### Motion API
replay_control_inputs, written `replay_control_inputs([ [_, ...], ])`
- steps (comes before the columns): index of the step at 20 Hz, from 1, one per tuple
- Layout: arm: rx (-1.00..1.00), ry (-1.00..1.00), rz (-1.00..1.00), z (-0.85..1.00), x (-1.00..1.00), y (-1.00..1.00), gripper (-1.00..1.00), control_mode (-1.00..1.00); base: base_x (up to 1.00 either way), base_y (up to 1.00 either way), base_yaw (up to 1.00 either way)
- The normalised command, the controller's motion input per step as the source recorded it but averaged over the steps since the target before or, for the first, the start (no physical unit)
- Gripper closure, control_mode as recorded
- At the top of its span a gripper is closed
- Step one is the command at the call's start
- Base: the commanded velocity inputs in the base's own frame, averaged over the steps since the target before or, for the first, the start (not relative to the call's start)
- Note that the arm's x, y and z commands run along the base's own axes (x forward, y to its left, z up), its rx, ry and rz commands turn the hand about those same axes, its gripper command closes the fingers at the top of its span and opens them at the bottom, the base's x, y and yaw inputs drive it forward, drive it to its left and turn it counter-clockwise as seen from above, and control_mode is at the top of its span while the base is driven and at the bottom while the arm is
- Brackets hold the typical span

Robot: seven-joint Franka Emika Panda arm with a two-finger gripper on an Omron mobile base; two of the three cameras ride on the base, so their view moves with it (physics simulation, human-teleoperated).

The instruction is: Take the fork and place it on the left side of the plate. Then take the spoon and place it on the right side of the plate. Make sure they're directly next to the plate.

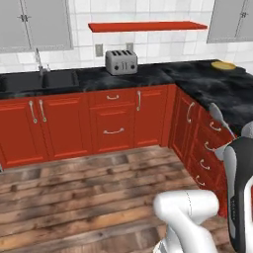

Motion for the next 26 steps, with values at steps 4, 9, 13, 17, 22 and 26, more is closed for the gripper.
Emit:
replay_control_inputs([
  [4, 0.00, 0.00, 0.00, 0.00, 0.00, 0.00, 1.00, 1.00, -0.83, -0.91, -0.02],
  [9, 0.00, 0.00, 0.00, 0.00, 0.00, 0.00, 1.00, 1.00, -0.30, -1.00, 0.00],
  [13, 0.00, 0.00, 0.00, 0.00, 0.00, 0.00, 1.00, 1.00, -0.04, -1.00, 0.00],
  [17, 0.00, 0.00, 0.00, 0.00, 0.00, 0.00, 1.00, 1.00, 0.00, -1.00, 0.00],
  [22, 0.00, 0.00, 0.00, 0.00, 0.00, 0.00, 1.00, 1.00, 0.00, -1.00, 0.00],
  [26, 0.00, 0.00, 0.00, 0.00, 0.00, 0.00, 1.00, 1.00, 0.00, -1.00, 0.02],
])
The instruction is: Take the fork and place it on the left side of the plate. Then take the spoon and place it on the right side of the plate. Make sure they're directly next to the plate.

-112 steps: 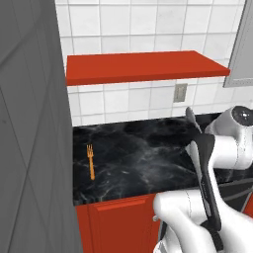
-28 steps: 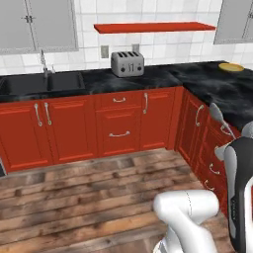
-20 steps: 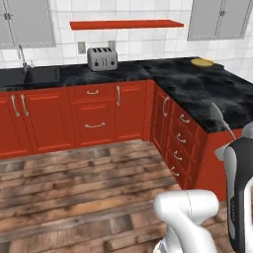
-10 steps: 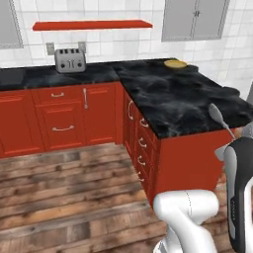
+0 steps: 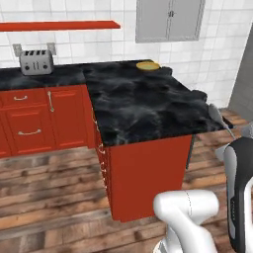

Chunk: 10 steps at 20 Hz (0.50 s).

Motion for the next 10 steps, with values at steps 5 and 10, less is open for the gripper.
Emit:
replay_control_inputs([
  [5, 0.00, 0.00, 0.00, 0.00, 0.00, 0.00, 1.00, 1.00, 0.11, -1.00, 0.06],
  [10, 0.00, 0.00, 0.00, 0.00, 0.00, 0.00, 1.00, 1.00, 0.26, -1.00, 0.07],
])
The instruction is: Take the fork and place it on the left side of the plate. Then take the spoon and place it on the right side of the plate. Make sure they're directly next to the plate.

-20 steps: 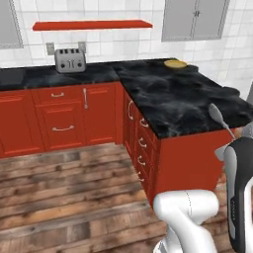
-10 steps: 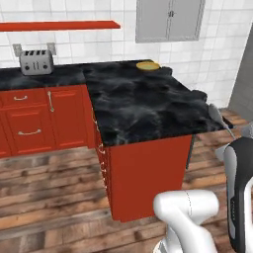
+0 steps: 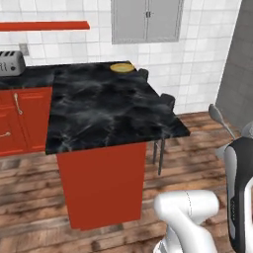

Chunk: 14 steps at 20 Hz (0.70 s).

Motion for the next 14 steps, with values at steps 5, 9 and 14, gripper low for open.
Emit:
replay_control_inputs([
  [5, 0.00, 0.00, 0.00, 0.00, 0.00, 0.00, 1.00, 1.00, 0.44, -1.00, 0.10],
  [9, 0.00, 0.00, 0.00, 0.00, 0.00, 0.00, 1.00, 1.00, 0.59, -0.94, 0.14],
  [14, 0.00, 0.00, 0.00, 0.00, 0.00, 0.00, 1.00, 1.00, 0.80, -0.83, 0.21],
])
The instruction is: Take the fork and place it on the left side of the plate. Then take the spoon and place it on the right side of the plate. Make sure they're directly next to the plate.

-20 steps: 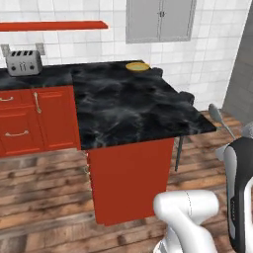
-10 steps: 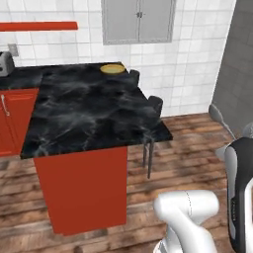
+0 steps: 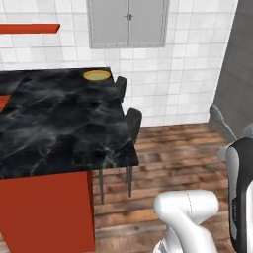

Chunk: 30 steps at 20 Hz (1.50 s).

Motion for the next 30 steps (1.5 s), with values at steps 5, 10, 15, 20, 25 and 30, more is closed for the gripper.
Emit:
replay_control_inputs([
  [5, 0.00, 0.00, 0.00, 0.00, 0.00, 0.00, 1.00, 1.00, 0.90, -0.71, 0.25],
  [10, 0.00, 0.00, 0.00, 0.00, 0.00, 0.00, 1.00, 1.00, 0.90, -0.66, 0.27],
  [15, 0.00, 0.00, 0.00, 0.00, 0.00, 0.00, 1.00, 1.00, 0.84, -0.70, 0.27],
  [20, 0.00, 0.00, 0.00, 0.00, 0.00, 0.00, 1.00, 1.00, 0.68, -0.81, 0.25],
  [25, 0.00, 0.00, 0.00, 0.00, 0.00, 0.00, 1.00, 1.00, 0.62, -0.79, 0.26],
  [30, 0.00, 0.00, 0.00, 0.00, 0.00, 0.00, 1.00, 1.00, 0.64, -0.73, 0.28],
])
